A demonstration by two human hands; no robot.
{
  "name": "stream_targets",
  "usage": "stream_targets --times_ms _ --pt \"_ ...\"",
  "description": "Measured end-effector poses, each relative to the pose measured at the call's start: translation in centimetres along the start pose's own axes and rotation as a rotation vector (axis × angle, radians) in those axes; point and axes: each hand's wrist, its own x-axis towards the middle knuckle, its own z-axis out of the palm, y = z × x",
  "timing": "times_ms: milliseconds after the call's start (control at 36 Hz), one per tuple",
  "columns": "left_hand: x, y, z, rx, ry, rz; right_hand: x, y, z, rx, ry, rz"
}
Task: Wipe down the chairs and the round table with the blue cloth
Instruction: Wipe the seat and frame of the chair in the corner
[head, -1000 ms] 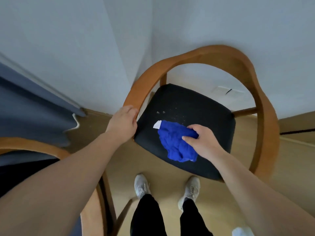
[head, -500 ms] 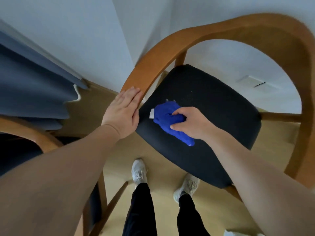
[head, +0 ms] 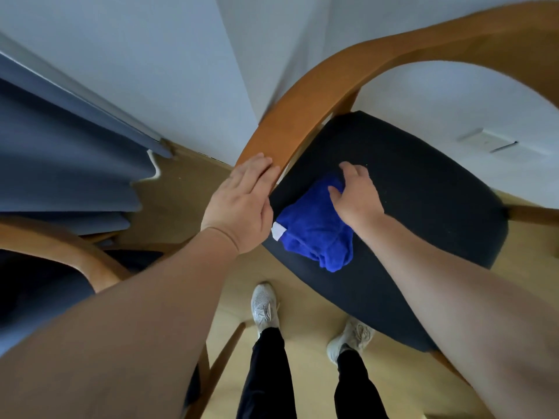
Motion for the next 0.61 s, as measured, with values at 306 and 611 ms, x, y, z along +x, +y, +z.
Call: stream_targets --times_ms 306,611 --pt "0.1 -0.1 -0.2 0.005 0.022 0.022 -4.2 -1.5 9.5 -0.356 -0.138 -0.016" --pt "0.3 -0.2 -0.1 0.017 0.005 0.002 -4.1 2.3 11.2 -0.337 -0.039 -0.303"
